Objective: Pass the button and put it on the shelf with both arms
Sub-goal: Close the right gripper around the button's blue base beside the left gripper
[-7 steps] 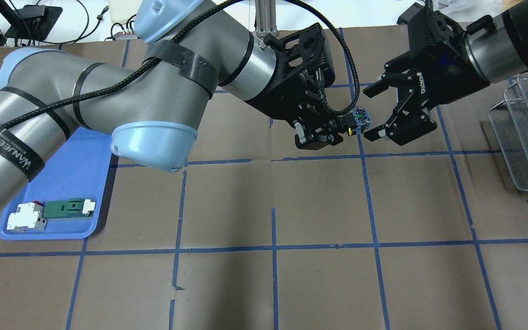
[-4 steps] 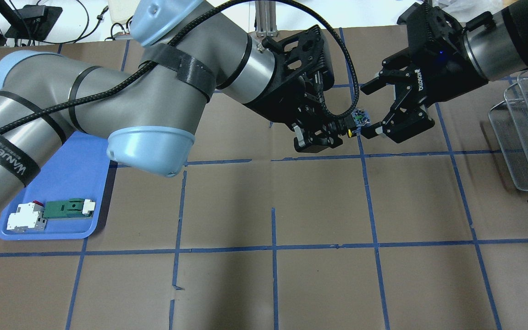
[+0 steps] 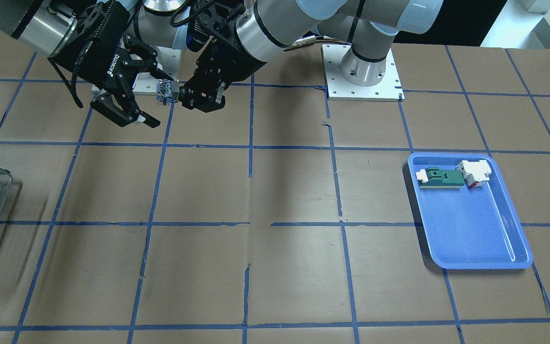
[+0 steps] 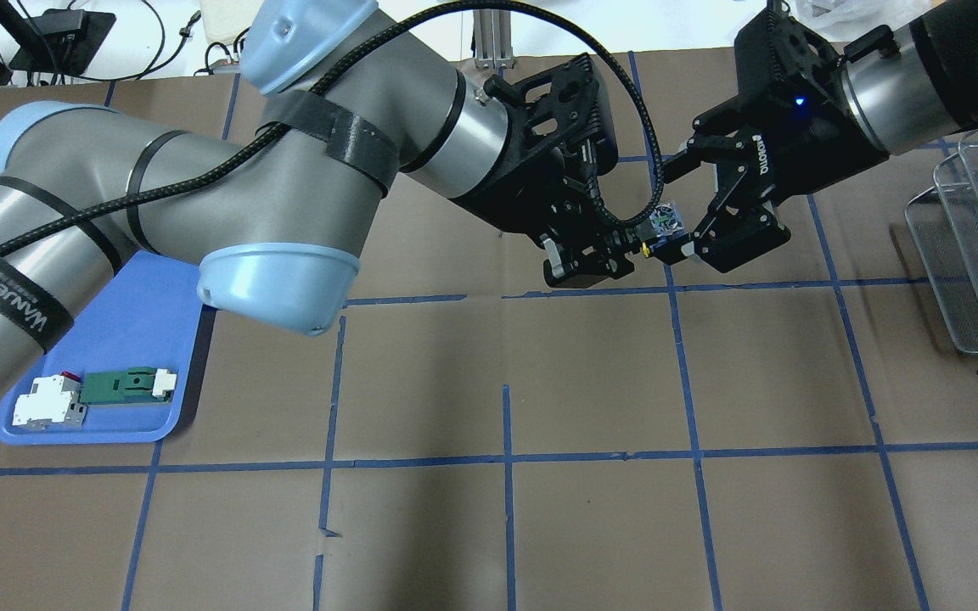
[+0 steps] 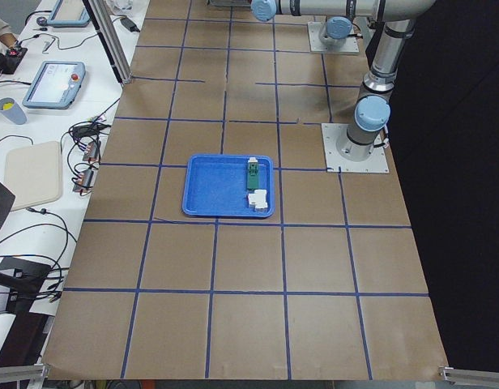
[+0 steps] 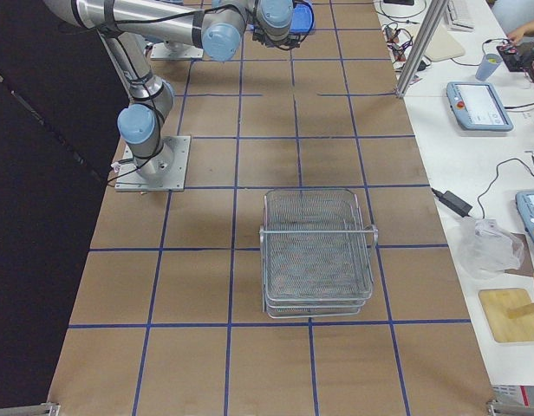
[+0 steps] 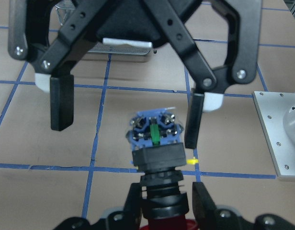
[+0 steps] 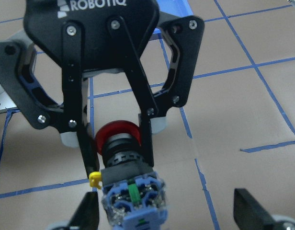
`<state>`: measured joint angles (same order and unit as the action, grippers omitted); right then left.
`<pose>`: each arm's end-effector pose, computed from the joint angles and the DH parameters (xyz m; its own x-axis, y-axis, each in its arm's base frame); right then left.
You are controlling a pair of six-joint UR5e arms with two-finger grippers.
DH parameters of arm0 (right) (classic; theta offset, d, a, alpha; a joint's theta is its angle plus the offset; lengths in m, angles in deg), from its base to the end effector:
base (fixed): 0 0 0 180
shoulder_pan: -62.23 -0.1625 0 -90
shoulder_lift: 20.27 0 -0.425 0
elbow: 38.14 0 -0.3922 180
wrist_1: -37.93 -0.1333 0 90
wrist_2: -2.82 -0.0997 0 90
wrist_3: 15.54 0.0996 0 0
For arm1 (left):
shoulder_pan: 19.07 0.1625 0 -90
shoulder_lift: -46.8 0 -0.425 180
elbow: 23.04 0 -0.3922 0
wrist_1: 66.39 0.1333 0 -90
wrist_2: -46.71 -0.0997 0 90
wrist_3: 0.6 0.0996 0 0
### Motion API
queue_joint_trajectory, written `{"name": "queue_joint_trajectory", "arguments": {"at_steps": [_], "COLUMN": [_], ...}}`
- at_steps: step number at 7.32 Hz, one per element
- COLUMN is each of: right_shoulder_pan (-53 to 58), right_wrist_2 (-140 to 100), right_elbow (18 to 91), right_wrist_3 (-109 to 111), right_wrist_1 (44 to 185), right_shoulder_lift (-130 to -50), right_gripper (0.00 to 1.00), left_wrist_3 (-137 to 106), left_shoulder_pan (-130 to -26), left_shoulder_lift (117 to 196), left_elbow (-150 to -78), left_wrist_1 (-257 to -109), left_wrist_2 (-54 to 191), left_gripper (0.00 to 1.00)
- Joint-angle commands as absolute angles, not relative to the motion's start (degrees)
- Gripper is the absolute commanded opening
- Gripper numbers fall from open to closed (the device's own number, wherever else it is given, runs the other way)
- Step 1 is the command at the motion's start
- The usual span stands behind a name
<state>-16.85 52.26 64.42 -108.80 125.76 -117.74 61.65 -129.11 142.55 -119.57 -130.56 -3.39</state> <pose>0.1140 -0.4546 0.4614 -0.1461 -0.9852 -0.0895 -0.7399 0.1689 -0.6512 -0.3705 -0.4403 0.4510 -0.0168 0.9964 0.0830 0.7474 0.0676 -0.6610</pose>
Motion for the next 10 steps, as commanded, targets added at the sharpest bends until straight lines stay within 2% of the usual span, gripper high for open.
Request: {"name": "queue_joint_trajectory", "arguments": {"at_steps": [1, 4, 10], "right_shoulder_pan": [-16.61, -16.78, -17.13], "right_wrist_2": [54.22, 54.41, 52.91], "right_elbow": [64.26, 64.25, 64.34], "right_wrist_3": [-108.79, -108.7, -107.74], "right_wrist_1": [123.73, 119.58, 125.12], "right_shoulder_lift": [-118.27, -122.57, -119.33], "right_gripper": [1.0, 1.0, 1.0], "left_wrist_3": [61.45, 60.57, 60.75], "left_shoulder_pan": [-129.1, -129.1, -129.1], "left_shoulder_lift": [141.9, 141.89, 141.98], "left_elbow": [-119.63, -119.64, -119.64], "left_wrist_1": [-130.55, -130.46, -130.46], "left_wrist_2": [-3.47, -3.47, -3.39], "left_gripper": [0.0, 0.0, 0.0]}}
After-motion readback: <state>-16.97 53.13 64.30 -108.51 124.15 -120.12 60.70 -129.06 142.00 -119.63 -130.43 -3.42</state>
